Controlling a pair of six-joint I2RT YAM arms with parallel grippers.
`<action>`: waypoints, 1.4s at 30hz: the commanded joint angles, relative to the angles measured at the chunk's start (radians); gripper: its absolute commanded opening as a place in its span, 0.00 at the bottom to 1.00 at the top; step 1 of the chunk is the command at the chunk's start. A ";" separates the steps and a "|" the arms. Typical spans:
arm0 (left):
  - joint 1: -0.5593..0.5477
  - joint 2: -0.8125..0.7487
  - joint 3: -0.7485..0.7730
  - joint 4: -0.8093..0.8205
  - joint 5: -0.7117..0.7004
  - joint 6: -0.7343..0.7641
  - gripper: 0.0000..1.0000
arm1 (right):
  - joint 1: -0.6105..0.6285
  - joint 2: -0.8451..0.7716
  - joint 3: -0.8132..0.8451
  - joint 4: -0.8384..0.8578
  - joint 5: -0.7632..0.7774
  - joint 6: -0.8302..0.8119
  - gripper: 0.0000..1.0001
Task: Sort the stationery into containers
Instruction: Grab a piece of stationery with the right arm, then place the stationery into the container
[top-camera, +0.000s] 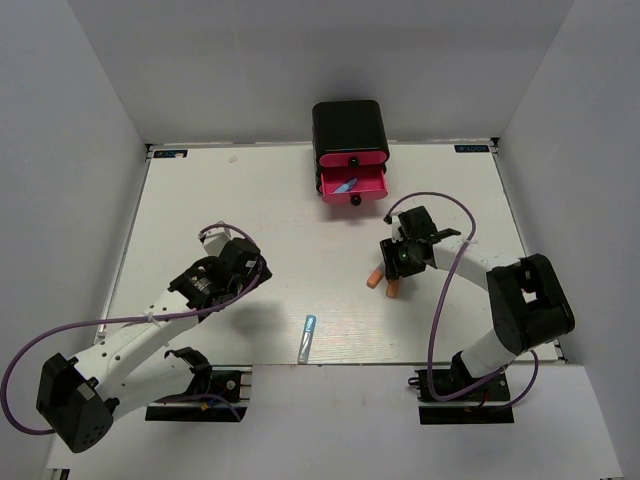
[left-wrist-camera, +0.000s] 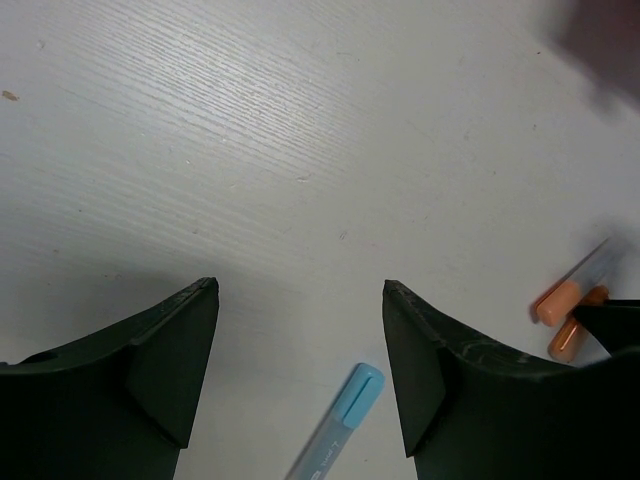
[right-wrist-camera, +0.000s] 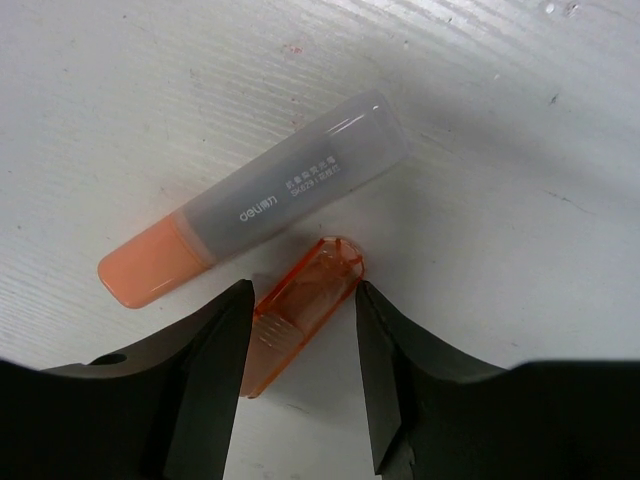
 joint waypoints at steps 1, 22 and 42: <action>-0.005 -0.017 -0.004 0.003 -0.024 -0.010 0.76 | 0.021 0.003 0.005 -0.110 0.011 -0.013 0.51; -0.005 0.013 -0.013 0.052 0.082 0.022 0.76 | 0.025 -0.254 0.149 -0.051 -0.201 -0.285 0.22; -0.005 0.004 -0.041 0.098 0.108 0.040 0.76 | 0.018 0.104 0.504 0.451 -0.555 -0.911 0.10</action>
